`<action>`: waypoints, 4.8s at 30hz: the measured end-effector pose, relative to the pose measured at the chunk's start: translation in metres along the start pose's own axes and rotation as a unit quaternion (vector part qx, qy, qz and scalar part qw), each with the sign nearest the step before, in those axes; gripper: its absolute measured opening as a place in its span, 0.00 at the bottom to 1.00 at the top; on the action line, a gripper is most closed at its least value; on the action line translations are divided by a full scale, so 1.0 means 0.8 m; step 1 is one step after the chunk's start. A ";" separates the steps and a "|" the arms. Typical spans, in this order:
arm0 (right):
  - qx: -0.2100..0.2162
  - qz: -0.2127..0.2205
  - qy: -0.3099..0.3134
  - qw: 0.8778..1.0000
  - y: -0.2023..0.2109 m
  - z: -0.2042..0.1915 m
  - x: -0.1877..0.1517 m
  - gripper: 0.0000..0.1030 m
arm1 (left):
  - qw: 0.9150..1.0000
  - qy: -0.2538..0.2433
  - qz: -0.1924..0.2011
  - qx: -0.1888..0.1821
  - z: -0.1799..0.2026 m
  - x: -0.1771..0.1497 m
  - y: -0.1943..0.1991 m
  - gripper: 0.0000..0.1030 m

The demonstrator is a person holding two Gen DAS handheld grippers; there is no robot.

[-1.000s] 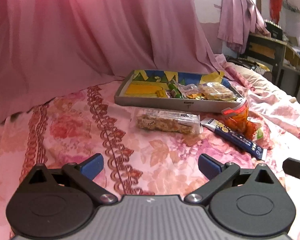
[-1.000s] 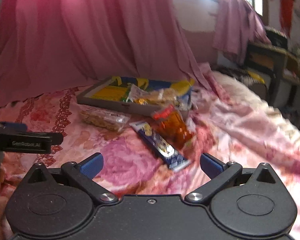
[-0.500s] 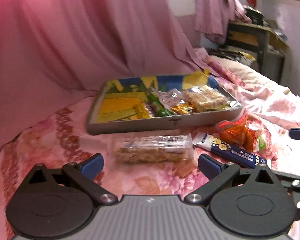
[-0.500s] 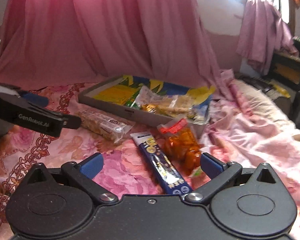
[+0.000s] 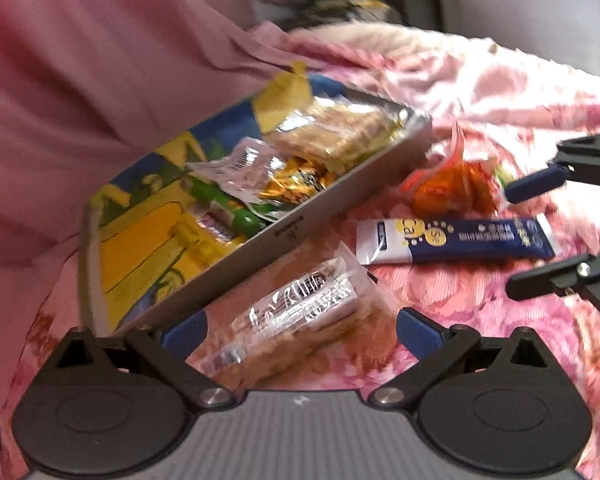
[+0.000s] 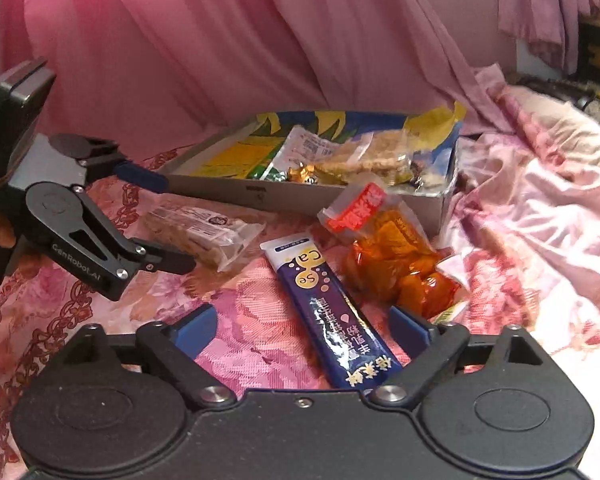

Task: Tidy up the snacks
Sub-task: 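Grasp the clear granola bar with the left tool while the right tool grasps the blue tube, then carry the granola bar and blue tube over the dinosaur tray and lower them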

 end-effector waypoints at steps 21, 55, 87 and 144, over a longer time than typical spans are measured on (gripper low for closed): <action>0.010 -0.060 -0.035 0.998 -0.037 0.014 -0.015 0.75 | 0.982 0.010 -0.148 -0.114 -0.017 -0.034 -0.046 0.94; -0.016 -0.046 0.029 0.998 -0.032 -0.030 -0.027 0.58 | 0.953 0.298 -0.052 -0.022 -0.030 -0.054 -0.008 0.44; -0.132 0.133 0.180 0.966 0.038 -0.053 0.024 0.32 | 0.930 0.354 -0.022 0.102 -0.008 -0.029 0.090 0.37; -0.074 0.079 -0.086 0.990 -0.130 0.109 0.151 0.43 | 0.935 0.339 0.025 0.102 -0.095 0.123 -0.100 0.39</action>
Point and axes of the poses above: each gripper's, at about its wrist camera, not at the fingertips, and y roughly against the way its jaws point, z to its right, x to its top, the point moved 9 cm from there along -y, roughly the way its jaws point, and after that the axes turned 4 degrees about -x, right-handed, at the moved point
